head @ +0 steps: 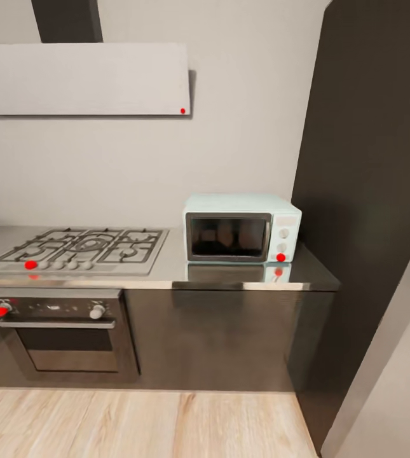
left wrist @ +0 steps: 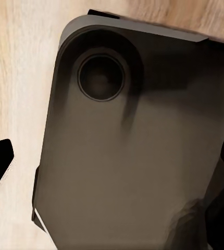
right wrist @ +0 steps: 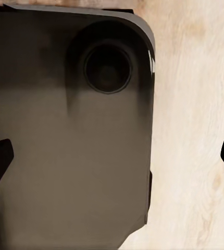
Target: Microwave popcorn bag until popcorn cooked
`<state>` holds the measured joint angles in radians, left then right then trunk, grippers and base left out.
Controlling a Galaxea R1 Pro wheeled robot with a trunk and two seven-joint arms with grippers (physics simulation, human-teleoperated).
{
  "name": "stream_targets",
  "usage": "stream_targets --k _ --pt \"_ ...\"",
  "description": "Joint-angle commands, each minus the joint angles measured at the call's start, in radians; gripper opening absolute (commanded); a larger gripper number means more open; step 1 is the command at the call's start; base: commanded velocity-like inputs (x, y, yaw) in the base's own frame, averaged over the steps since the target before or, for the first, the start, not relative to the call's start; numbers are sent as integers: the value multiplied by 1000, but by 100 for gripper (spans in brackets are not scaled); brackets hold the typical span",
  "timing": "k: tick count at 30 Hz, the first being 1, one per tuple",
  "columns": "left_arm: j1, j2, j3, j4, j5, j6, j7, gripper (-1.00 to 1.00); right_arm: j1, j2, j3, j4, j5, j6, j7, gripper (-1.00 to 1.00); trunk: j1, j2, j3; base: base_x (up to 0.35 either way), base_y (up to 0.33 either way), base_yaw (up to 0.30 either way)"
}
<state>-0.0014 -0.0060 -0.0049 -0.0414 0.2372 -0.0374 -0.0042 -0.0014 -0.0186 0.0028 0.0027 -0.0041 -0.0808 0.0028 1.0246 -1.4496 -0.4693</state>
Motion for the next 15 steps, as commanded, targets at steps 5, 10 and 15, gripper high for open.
stream_targets --k 5,10,15 --pt "0 0 -1 0 5 -2 0 100 0 0 0 0 0 -3 0 100 0 0 -1 246 32 0" --pt "0 0 -1 0 5 -2 0 100 0 -1 0 0 0 -4 0 100 0 0 -1 204 2 0" --pt "0 0 -1 0 5 -2 0 100 0 -1 1 0 2 -4 0 100 0 0 -1 156 0 0"
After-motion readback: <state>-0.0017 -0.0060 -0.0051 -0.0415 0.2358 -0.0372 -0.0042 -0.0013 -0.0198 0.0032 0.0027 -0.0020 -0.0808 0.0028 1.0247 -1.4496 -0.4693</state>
